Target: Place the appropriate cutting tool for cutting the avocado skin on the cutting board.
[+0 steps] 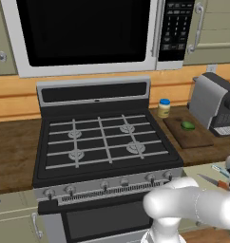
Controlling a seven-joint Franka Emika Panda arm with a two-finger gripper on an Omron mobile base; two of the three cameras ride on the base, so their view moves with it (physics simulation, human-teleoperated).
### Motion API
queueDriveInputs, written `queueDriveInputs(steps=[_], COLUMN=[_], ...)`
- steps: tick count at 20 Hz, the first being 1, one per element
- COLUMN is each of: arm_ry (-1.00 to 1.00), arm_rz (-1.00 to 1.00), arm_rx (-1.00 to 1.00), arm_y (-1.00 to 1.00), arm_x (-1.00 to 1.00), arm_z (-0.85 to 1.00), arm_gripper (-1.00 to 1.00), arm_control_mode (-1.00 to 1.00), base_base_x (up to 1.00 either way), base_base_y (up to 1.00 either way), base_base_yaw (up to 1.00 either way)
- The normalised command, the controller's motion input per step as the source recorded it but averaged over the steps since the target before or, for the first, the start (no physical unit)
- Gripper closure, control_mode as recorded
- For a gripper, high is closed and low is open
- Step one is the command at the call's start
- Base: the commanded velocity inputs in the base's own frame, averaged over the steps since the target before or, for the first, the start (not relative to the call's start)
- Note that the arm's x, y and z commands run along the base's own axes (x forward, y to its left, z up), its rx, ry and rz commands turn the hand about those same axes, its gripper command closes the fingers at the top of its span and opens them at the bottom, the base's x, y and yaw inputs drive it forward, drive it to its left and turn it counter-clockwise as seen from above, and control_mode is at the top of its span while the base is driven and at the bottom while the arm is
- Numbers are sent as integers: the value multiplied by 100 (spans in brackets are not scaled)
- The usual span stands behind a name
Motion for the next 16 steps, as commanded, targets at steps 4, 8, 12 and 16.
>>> queueDriveInputs(steps=[4, 8, 12, 16], arm_ry=[8, 12, 15, 13], arm_rz=[0, 0, 0, 0], arm_rx=[1, 0, 0, 0], arm_y=[0, 0, 0, 0], arm_x=[0, -20, -47, -62], arm_z=[-53, -28, -4, 2], arm_gripper=[-100, -100, -100, -100], arm_control_mode=[-100, -100, -100, -100], base_base_x=[0, 0, 0, 0], base_base_y=[0, 0, 0, 0], base_base_yaw=[0, 0, 0, 0])
